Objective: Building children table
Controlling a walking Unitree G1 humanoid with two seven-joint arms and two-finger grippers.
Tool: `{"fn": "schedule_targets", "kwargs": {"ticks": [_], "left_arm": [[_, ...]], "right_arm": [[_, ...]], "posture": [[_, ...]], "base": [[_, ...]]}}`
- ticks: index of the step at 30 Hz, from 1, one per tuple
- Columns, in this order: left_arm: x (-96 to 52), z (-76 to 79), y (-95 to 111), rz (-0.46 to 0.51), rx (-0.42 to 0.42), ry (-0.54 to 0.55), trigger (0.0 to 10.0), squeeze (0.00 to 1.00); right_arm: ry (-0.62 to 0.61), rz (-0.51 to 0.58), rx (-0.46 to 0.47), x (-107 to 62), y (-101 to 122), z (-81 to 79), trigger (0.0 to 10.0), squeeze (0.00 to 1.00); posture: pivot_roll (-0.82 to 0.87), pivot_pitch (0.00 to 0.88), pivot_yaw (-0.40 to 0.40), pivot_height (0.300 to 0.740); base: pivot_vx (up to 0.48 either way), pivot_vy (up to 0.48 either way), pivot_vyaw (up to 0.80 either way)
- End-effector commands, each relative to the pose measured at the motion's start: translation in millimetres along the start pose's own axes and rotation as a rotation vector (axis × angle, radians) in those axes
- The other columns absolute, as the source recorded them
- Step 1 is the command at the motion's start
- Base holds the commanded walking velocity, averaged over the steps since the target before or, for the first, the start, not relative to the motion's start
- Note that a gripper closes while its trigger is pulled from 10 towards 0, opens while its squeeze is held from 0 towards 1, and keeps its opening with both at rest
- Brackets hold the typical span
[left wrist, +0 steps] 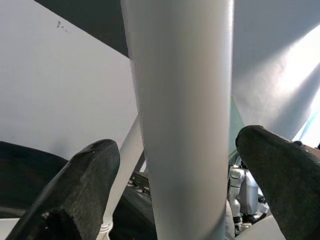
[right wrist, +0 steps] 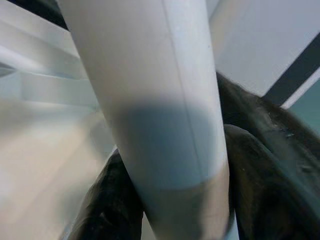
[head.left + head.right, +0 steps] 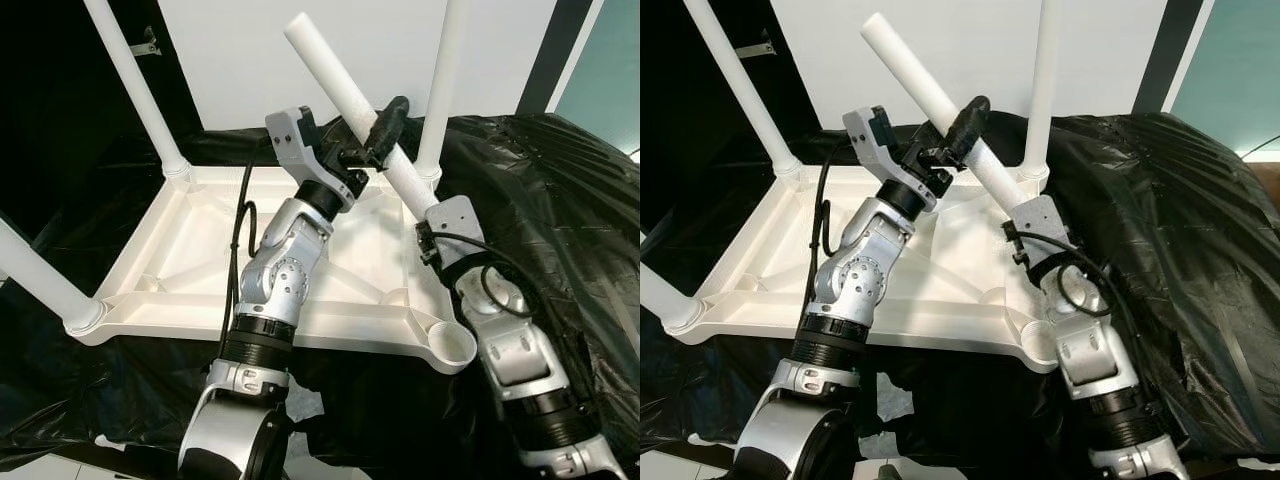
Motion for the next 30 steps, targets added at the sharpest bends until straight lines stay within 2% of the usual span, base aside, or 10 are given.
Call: {"fn": "schedule_targets", "kwargs": {"ticks": [1,13,14,15,17,19,27,28,29,30], "left_arm": [[2.8,7.6,-7,0.006,-0.056,0.000,10.0,0.00],[0.2,5.0,-7,-0.001,-0.051,0.010,10.0,0.00],[0.0,5.2,-6,0.004,-0.053,0.006,3.0,0.00],[-0.1,5.9,-6,0.007,-0.057,0.000,0.0,0.00],[-0.2,6.5,-6,0.009,-0.060,-0.005,0.0,0.00],[-0.3,8.1,-5,0.014,-0.060,-0.018,0.0,0.00],[-0.9,10.4,-6,0.015,-0.062,-0.029,0.0,0.00],[-1.2,10.8,-6,0.014,-0.063,-0.030,0.0,0.00],[-1.4,11.1,-7,0.013,-0.063,-0.030,0.0,0.00],[-1.6,11.2,-7,0.012,-0.064,-0.031,0.0,0.00]], "right_arm": [[-0.052,0.052,-0.035,-4.3,7,-1.7,0.0,0.00],[-0.288,0.095,-0.056,-22.3,-13,7.7,0.0,0.00],[-0.303,0.102,-0.054,-22.1,-11,9.8,0.0,0.00],[-0.314,0.107,-0.051,-21.9,-10,10.8,0.0,0.00],[-0.320,0.109,-0.049,-21.7,-9,11.1,0.0,0.00],[-0.305,0.108,-0.042,-20.6,-8,7.8,10.0,0.00],[-0.290,0.098,-0.005,-17.8,-7,6.7,10.0,0.00],[-0.286,0.097,0.005,-17.0,-5,7.0,10.0,0.58],[-0.265,0.100,0.023,-16.2,-3,5.7,10.0,1.00],[-0.250,0.102,0.035,-15.7,-1,4.8,10.0,1.00]], "posture": [[-0.11,0.000,0.058,0.740],[-0.10,0.000,0.063,0.740],[-0.10,0.000,0.064,0.740],[-0.10,0.000,0.065,0.740],[-0.10,0.000,0.065,0.740],[-0.10,0.000,0.066,0.740],[-0.10,0.000,0.063,0.740],[-0.10,0.000,0.061,0.740],[-0.10,0.000,0.060,0.740],[-0.10,0.000,0.060,0.740]], "base": [[0.000,0.000,0.00],[0.000,0.000,0.00],[0.000,0.000,0.00],[0.000,0.000,0.00],[0.000,0.000,0.00],[0.000,0.000,0.00],[0.000,0.000,0.00],[0.000,0.000,0.00],[0.000,0.000,0.00],[0.000,0.000,0.00]]}}
Point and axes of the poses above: a point about 5 cm out from each wrist's last joint towards the gripper, its own x axis pointing out of the wrist towards the gripper, its own y axis along the axis of the wrist's last joint, z = x × y, the point moved 4 cm from there along x, pointing out of the wrist towards the gripper, and after that the axes turned 4 degrees about x, right-handed, at the moved point
